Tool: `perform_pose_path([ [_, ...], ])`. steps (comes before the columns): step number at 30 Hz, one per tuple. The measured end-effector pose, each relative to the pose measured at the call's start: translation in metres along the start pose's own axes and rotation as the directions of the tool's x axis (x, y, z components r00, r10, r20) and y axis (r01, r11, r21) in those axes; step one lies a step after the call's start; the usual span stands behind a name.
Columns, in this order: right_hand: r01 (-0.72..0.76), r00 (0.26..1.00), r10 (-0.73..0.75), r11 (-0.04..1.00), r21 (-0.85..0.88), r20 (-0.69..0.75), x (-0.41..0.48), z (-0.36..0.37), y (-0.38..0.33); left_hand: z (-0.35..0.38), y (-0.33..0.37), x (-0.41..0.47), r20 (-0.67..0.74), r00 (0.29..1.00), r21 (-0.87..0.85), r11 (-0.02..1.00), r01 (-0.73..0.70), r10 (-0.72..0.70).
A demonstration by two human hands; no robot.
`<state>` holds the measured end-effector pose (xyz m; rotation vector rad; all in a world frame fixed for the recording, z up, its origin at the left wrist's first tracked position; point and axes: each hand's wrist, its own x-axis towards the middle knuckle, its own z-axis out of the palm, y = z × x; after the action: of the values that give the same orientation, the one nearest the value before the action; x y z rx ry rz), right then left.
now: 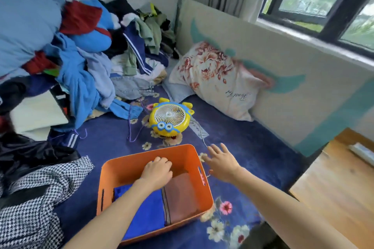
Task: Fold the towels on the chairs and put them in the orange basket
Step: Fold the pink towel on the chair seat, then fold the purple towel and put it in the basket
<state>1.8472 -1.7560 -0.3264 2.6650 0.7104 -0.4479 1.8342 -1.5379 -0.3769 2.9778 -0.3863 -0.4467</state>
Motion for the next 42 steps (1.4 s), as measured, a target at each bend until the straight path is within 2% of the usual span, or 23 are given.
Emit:
perform_pose_path([
  [6,-0.128,0.983,0.137,0.989,0.079,-0.122,-0.035,-0.029,0.023,-0.054,0.016,0.01,-0.147,0.984,0.05,0.995,-0.091,0.098],
  [13,-0.129,0.959,0.141,0.99,0.064,-0.244,-0.038,-0.047,0.061,-0.092,0.021,0.018,-0.239,0.968,0.048,0.997,-0.066,0.076],
  [18,-0.011,0.94,0.016,1.0,0.018,-0.341,0.001,-0.077,0.085,-0.114,0.006,0.018,-0.345,0.934,-0.004,0.995,0.1,-0.095],
  [22,0.23,0.885,-0.235,0.971,-0.062,-0.402,0.035,-0.098,0.072,-0.103,-0.005,-0.014,-0.414,0.828,-0.171,0.926,0.338,-0.379],
  [24,0.336,0.835,-0.337,0.938,-0.082,-0.435,0.048,-0.102,0.054,-0.09,-0.012,-0.044,-0.44,0.74,-0.242,0.861,0.448,-0.509],
  [26,0.471,0.779,-0.485,0.871,-0.138,-0.397,0.049,-0.101,0.023,-0.068,-0.006,-0.093,-0.415,0.627,-0.322,0.751,0.576,-0.659],
  [28,0.585,0.663,-0.636,0.769,-0.258,-0.394,0.05,-0.094,-0.016,-0.042,0.011,-0.148,-0.368,0.48,-0.415,0.603,0.681,-0.796],
  [29,0.608,0.644,-0.679,0.734,-0.304,-0.351,0.041,-0.098,-0.035,-0.027,0.019,-0.173,-0.354,0.398,-0.451,0.527,0.72,-0.846],
  [31,0.709,0.493,-0.818,0.576,-0.408,-0.297,0.022,-0.095,-0.087,0.001,0.053,-0.236,-0.253,0.19,-0.552,0.303,0.777,-0.949],
  [32,0.776,0.443,-0.862,0.506,-0.376,-0.246,0.007,-0.095,-0.109,0.014,0.07,-0.264,-0.211,0.1,-0.592,0.208,0.778,-0.972],
  [35,0.869,0.199,-0.969,0.244,-0.43,-0.149,-0.059,-0.081,-0.181,0.051,0.148,-0.362,-0.048,-0.223,-0.666,-0.135,0.734,-0.974],
  [37,0.888,0.049,-0.992,0.096,-0.45,-0.115,-0.104,-0.065,-0.22,0.066,0.198,-0.416,0.037,-0.378,-0.661,-0.306,0.685,-0.925],
  [38,0.89,-0.034,-0.996,0.01,-0.456,-0.088,-0.134,-0.057,-0.24,0.072,0.227,-0.444,0.085,-0.449,-0.66,-0.388,0.643,-0.889],
  [41,0.851,-0.234,-0.971,-0.178,-0.494,-0.053,-0.21,-0.042,-0.285,0.092,0.294,-0.507,0.145,-0.606,-0.695,-0.516,0.501,-0.782],
  [42,0.836,-0.261,-0.965,-0.206,-0.508,-0.037,-0.235,-0.041,-0.296,0.099,0.313,-0.524,0.145,-0.639,-0.706,-0.531,0.468,-0.756],
])
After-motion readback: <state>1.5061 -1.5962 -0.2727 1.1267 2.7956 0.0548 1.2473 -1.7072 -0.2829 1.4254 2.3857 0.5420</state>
